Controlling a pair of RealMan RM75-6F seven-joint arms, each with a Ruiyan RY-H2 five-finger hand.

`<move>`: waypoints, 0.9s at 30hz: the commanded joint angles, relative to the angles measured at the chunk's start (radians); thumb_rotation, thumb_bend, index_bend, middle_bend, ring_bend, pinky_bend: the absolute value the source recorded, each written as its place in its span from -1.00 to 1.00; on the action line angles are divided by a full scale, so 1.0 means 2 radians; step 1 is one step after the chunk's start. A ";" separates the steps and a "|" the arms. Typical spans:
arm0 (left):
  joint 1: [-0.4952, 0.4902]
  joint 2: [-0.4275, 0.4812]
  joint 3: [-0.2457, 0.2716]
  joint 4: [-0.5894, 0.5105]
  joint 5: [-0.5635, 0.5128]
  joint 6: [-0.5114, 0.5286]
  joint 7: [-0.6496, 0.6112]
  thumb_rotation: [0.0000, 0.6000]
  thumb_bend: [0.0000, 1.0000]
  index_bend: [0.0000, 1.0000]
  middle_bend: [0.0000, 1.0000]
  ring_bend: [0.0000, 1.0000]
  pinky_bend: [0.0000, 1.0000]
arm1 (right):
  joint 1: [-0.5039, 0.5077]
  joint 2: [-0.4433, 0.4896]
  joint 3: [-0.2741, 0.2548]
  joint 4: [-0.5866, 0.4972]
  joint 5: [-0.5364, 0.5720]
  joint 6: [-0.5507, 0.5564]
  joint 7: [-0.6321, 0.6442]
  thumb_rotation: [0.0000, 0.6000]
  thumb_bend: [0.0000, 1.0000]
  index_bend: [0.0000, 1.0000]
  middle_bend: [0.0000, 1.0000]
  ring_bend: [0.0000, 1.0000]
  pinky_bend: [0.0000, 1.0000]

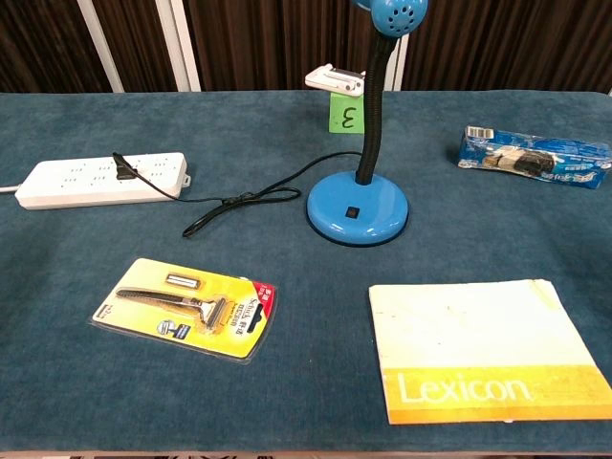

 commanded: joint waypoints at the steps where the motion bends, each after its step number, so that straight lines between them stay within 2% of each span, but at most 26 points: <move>1: 0.000 0.000 0.000 0.000 0.000 0.000 0.000 1.00 -0.11 -0.66 -0.96 -1.00 -1.00 | 0.000 0.000 0.000 -0.001 0.000 0.001 0.000 1.00 -0.49 -1.00 -0.81 -0.79 1.00; 15: 0.000 -0.001 0.000 0.001 0.000 -0.001 0.001 1.00 -0.11 -0.66 -0.96 -1.00 -1.00 | 0.000 0.003 0.000 -0.005 0.002 -0.002 0.004 1.00 -0.49 -1.00 -0.81 -0.78 1.00; 27: 0.000 0.000 -0.001 0.000 -0.005 -0.002 0.000 1.00 -0.11 -0.66 -0.96 -1.00 -1.00 | 0.000 0.014 -0.009 -0.019 -0.010 -0.008 0.037 1.00 -0.49 -1.00 -0.81 -0.77 1.00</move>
